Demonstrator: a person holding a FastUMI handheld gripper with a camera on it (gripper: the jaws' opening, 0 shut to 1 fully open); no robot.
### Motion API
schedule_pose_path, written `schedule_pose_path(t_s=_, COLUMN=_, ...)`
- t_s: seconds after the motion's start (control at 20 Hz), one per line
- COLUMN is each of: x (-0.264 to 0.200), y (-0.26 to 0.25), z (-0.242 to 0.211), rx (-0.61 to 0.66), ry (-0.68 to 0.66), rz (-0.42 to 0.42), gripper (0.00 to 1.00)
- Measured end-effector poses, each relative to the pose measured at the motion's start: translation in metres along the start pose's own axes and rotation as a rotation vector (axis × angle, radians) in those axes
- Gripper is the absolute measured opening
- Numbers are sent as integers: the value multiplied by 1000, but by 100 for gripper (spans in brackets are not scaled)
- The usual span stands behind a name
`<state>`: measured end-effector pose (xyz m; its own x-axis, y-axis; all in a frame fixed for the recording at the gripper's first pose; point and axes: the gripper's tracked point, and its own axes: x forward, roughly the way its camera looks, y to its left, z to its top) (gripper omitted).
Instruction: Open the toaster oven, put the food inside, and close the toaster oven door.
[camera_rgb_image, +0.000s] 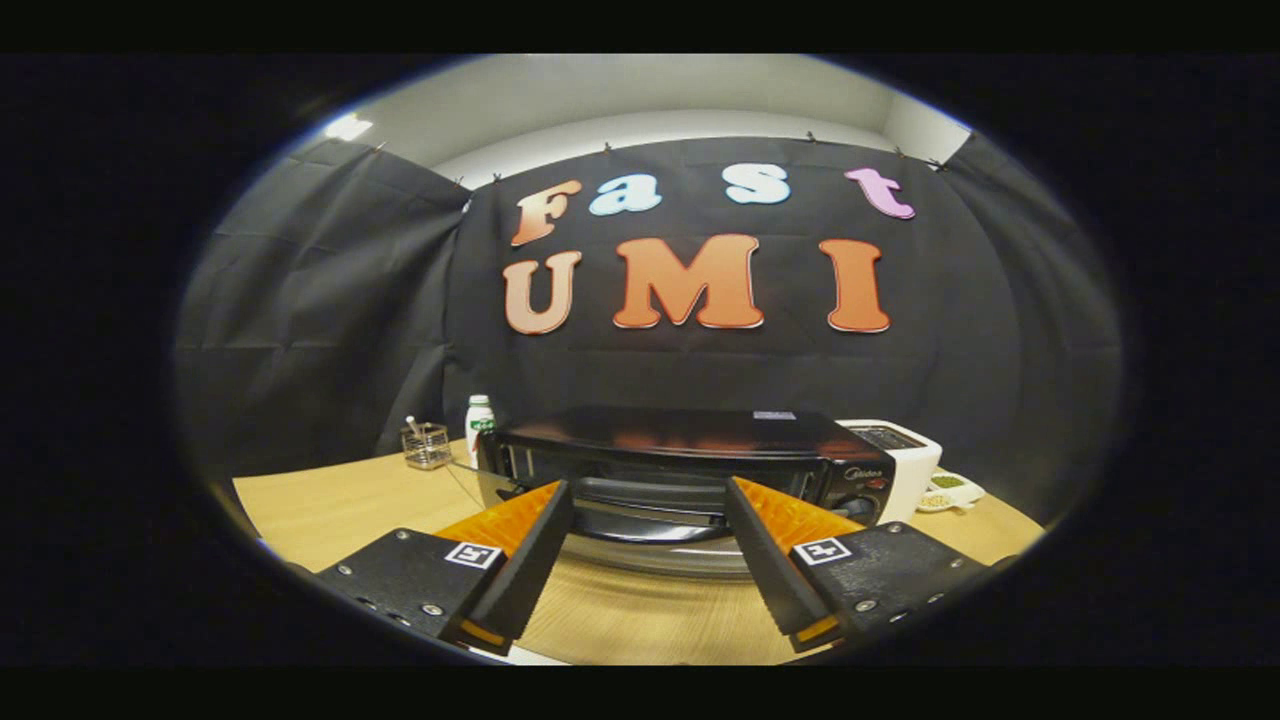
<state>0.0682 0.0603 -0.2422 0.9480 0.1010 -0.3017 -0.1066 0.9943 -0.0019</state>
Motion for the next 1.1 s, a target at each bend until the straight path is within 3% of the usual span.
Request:
schedule_pose_path(t_s=0.3, x=-40, y=9, z=-23, rx=146, ry=49, rz=69, gripper=90)
schedule_pose_path(t_s=0.6, x=-58, y=11, z=-54, rx=58, ry=101, rz=82, gripper=89)
schedule_pose_path(t_s=0.9, x=-70, y=12, z=-78, rx=181, ry=173, rz=104, gripper=88)
schedule_pose_path(t_s=1.1, x=-77, y=16, z=-111, rx=166, ry=282, rz=105, gripper=85)
